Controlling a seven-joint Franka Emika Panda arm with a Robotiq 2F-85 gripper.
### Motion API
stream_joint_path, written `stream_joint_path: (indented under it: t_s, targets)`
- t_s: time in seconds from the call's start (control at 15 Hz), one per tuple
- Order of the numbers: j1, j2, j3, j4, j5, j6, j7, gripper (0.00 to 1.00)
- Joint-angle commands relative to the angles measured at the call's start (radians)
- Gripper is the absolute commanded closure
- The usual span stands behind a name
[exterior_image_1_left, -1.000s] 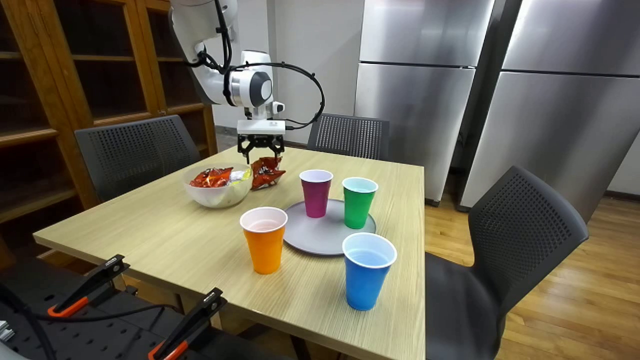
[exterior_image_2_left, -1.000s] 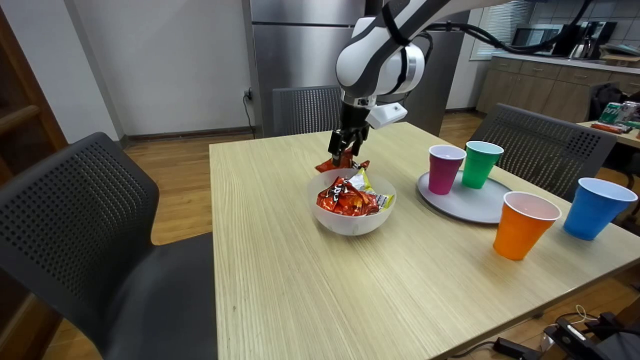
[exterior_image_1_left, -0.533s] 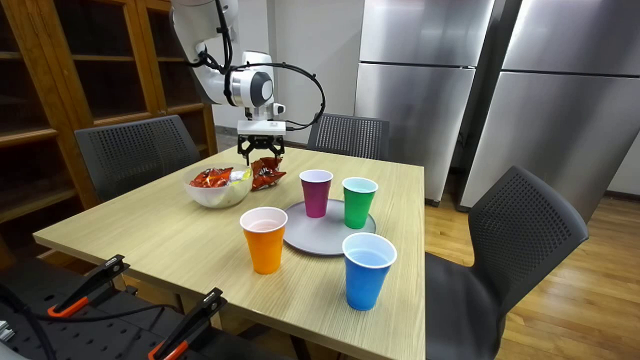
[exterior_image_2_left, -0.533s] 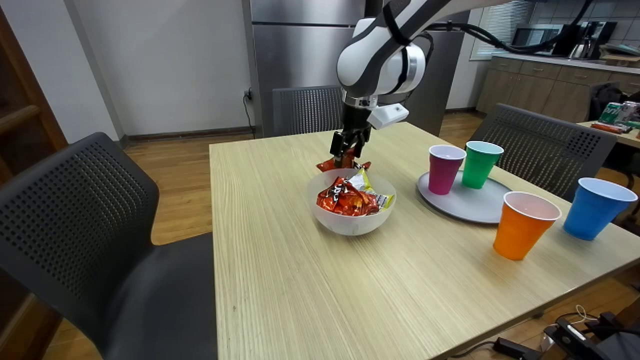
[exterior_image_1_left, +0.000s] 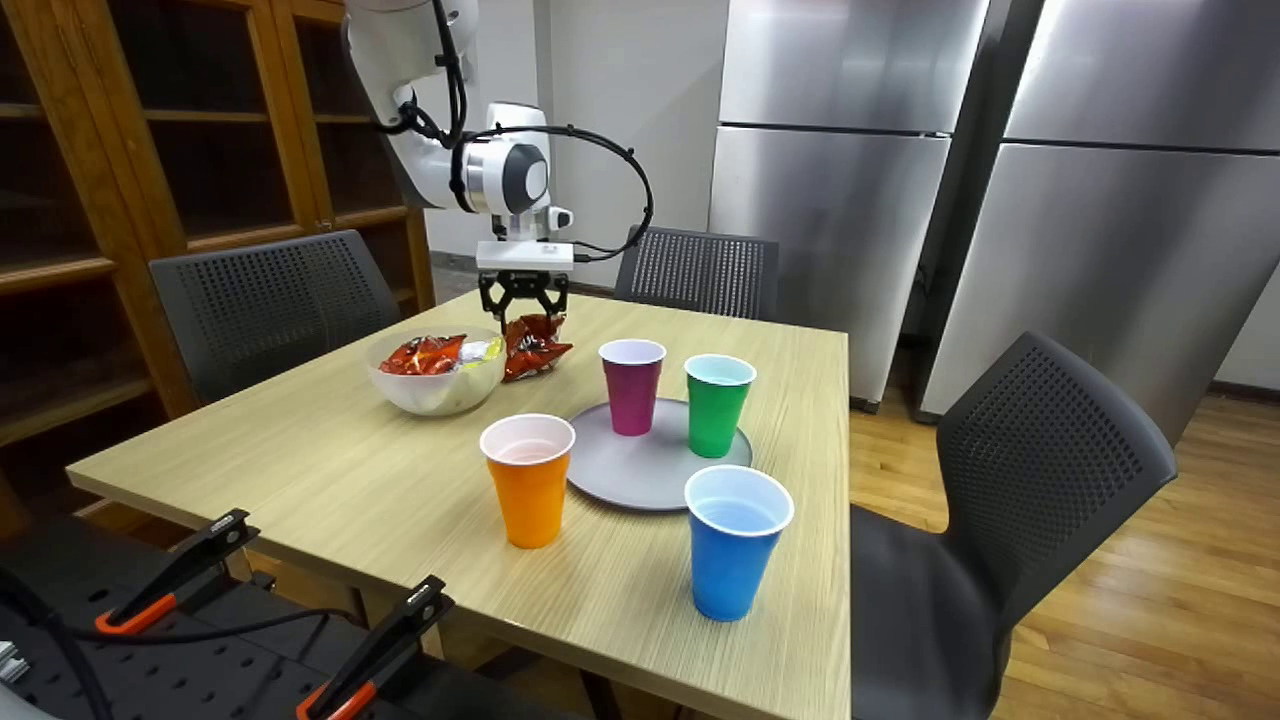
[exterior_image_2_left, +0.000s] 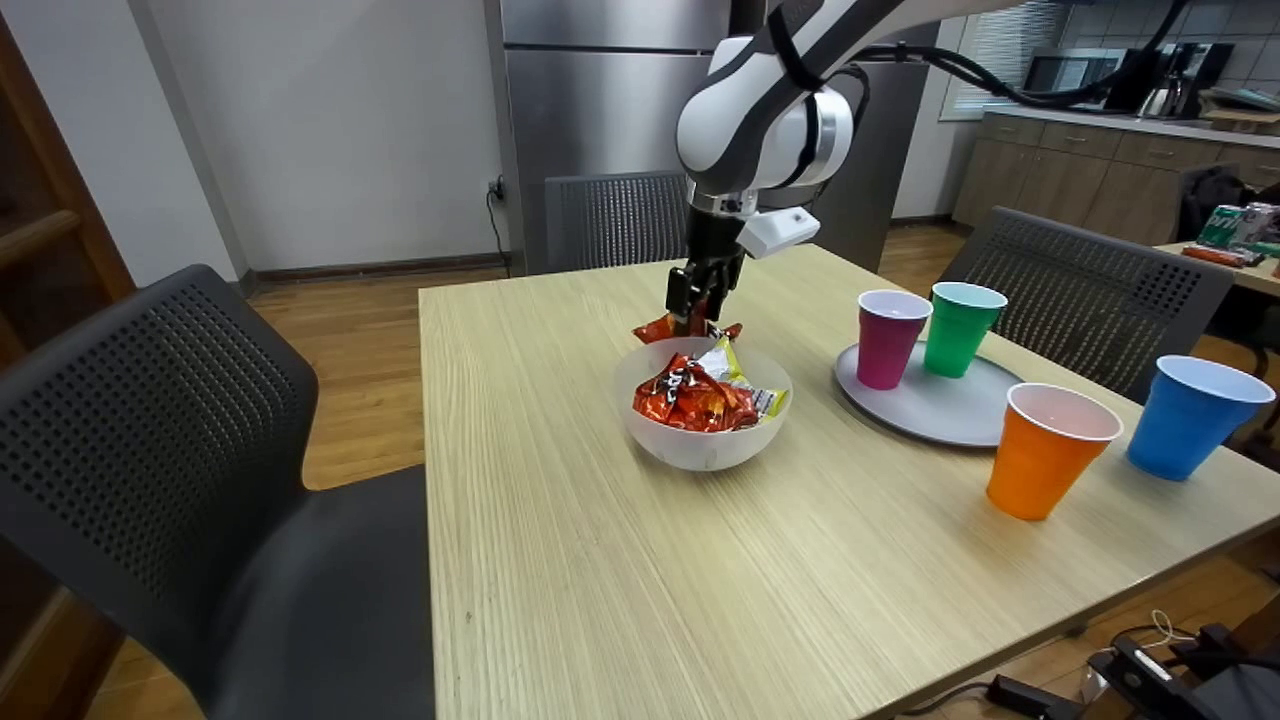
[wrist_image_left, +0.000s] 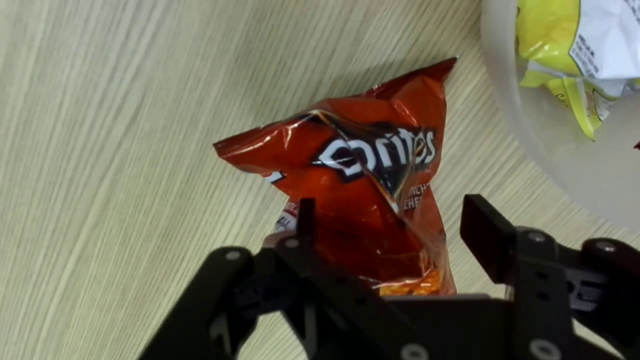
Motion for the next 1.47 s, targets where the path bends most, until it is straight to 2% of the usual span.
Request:
stream_joint_path:
  t_s: [0.0,0.4,0.93,1.4]
  targets:
    - [-0.017,0.006,0.023,0.031,0.021,-0.045,-0.038,0.55]
    - [-0.016,0.011,0.023,0.040,0.022,-0.051,-0.039,0.99]
    - [-0.003,0.006,0.022,0.056,0.015,-0.065,-0.033,1.00]
    - [0.040,-0.034,0.011,0.058,-0.007,-0.049,-0.012,1.00]
